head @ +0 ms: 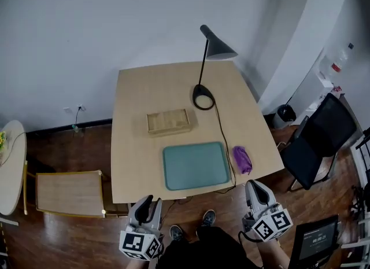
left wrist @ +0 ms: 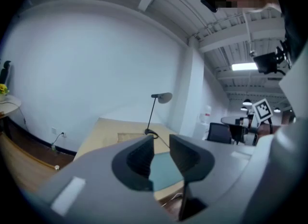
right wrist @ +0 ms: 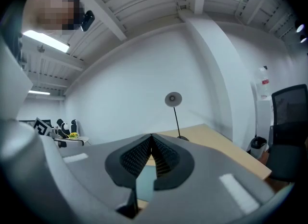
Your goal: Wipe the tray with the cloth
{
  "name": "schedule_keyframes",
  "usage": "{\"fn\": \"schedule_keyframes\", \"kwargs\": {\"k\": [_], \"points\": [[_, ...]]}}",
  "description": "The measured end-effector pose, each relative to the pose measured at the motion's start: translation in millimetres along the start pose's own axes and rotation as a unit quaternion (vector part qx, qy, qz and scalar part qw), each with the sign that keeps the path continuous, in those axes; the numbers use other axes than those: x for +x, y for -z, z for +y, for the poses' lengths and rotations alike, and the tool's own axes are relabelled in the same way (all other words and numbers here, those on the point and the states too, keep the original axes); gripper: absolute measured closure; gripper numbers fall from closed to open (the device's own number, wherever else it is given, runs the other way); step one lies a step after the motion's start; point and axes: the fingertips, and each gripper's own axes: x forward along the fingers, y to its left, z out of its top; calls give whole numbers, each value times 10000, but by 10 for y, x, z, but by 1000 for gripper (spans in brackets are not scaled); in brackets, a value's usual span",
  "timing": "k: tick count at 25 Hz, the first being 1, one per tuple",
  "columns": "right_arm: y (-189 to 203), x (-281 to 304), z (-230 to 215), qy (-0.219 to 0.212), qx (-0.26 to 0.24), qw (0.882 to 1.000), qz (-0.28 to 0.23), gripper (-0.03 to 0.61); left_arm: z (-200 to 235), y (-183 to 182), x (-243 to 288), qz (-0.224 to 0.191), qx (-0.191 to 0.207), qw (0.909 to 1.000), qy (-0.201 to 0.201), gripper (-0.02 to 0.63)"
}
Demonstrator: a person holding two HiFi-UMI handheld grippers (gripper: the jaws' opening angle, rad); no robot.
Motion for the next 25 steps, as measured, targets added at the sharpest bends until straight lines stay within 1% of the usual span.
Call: {"fn": "schedule_keyframes", "kwargs": {"k": [2, 4, 6, 8, 11, 16, 20, 25], "points": [[17, -25, 98, -43, -144, 9998, -107, 574, -127, -91, -74, -147, 144, 9997, 114, 495], [76, 0, 178, -161, -188, 9996, -148, 574, -192, -172, -83, -282, 408, 9987, 141, 497], [105, 20, 254, -360, -159, 9991, -163, 574, -230, -219, -78, -371, 562, 9977, 51, 497], [57, 18, 300, -557, -208, 9980, -209, 574, -294, -212, -66, -451, 587, 9973, -13, 502], [21, 8, 289, -715, -437, 9960, -318, 574, -452, -88, 30, -366, 639, 9973, 47, 509], [-11, -28, 124, -805, -352, 9957, -303, 574, -836, -85, 180, -225, 865, 9958, 196, 509], [57, 31, 147, -928, -314, 9949, -223, 574, -910, -81, 230, -150, 946, 9952, 222, 509], [96, 145, 256, -1194, -472, 9915, -191, 574, -932, -74, 328, -86, 948, 9952, 208, 509]]}}
